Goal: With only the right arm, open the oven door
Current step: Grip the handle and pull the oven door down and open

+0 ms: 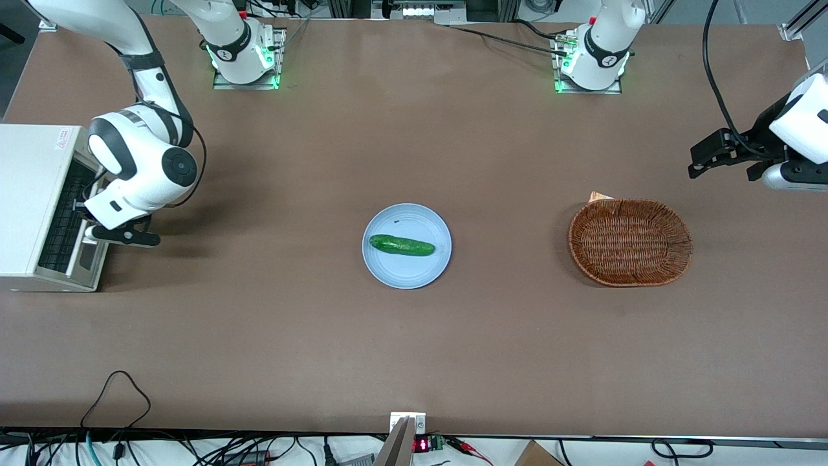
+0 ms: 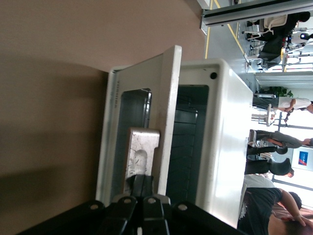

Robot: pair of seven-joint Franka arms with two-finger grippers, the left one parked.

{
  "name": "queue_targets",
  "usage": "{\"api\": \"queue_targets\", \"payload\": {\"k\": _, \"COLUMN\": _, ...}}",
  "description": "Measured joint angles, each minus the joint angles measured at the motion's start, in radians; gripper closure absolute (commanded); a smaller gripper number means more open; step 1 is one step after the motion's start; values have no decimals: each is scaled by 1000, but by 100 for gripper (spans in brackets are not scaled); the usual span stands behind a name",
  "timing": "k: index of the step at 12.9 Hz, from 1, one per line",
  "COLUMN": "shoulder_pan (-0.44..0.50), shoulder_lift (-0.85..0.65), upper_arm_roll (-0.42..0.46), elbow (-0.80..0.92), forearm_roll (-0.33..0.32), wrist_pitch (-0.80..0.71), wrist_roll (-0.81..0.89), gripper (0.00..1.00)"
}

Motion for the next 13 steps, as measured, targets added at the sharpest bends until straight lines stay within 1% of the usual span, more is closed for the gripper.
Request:
{"api": "queue_targets", "payload": {"k": 6, "shoulder_pan": 42, "shoulder_lift": 74, "upper_arm_roll": 20, "elbow": -5, "forearm_roll": 12, "wrist_pitch": 66, "wrist_roll": 72, "gripper": 98}}
{"api": "queue_targets", "payload": {"k": 13, "shoulder_pan": 52, "shoulder_lift": 152, "upper_arm_roll": 25, "elbow": 18, "forearm_roll": 12, "wrist_pitch": 108, "wrist_roll": 100, "gripper": 98}}
